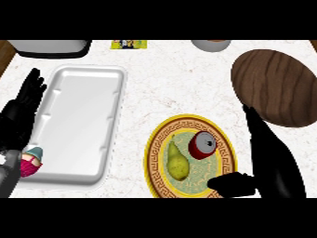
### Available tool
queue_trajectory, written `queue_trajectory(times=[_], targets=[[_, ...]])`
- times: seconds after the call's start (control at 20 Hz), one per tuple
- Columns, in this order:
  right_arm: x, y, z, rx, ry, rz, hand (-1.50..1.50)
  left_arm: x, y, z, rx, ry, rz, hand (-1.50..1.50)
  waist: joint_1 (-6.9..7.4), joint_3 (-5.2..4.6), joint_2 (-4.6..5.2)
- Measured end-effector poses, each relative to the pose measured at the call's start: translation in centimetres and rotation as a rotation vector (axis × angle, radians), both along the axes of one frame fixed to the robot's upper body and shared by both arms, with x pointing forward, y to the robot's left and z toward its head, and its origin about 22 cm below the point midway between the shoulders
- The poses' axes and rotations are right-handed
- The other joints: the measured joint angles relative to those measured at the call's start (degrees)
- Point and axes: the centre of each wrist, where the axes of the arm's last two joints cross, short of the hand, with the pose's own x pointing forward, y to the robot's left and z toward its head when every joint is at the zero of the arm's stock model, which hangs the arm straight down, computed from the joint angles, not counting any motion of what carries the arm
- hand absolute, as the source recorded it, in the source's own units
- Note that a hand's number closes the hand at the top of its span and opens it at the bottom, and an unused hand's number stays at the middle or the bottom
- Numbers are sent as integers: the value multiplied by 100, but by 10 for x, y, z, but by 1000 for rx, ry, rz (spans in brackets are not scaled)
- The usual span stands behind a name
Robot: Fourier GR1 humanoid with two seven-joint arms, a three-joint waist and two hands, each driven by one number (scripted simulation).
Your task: Pick the can from the plate and place it in the bowl
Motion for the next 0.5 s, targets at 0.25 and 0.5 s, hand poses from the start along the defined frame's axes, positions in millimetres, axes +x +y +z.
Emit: queue_trajectory(times=[0.25,0.5], targets=[[21,3,-14,16,143,50,-150,-2,1,2,-3,4,-1,0,-4,2,-11],[35,7,-27,-1,243,83,-150,-4,3,0,-3,10,8,0,-47,5,-23]])
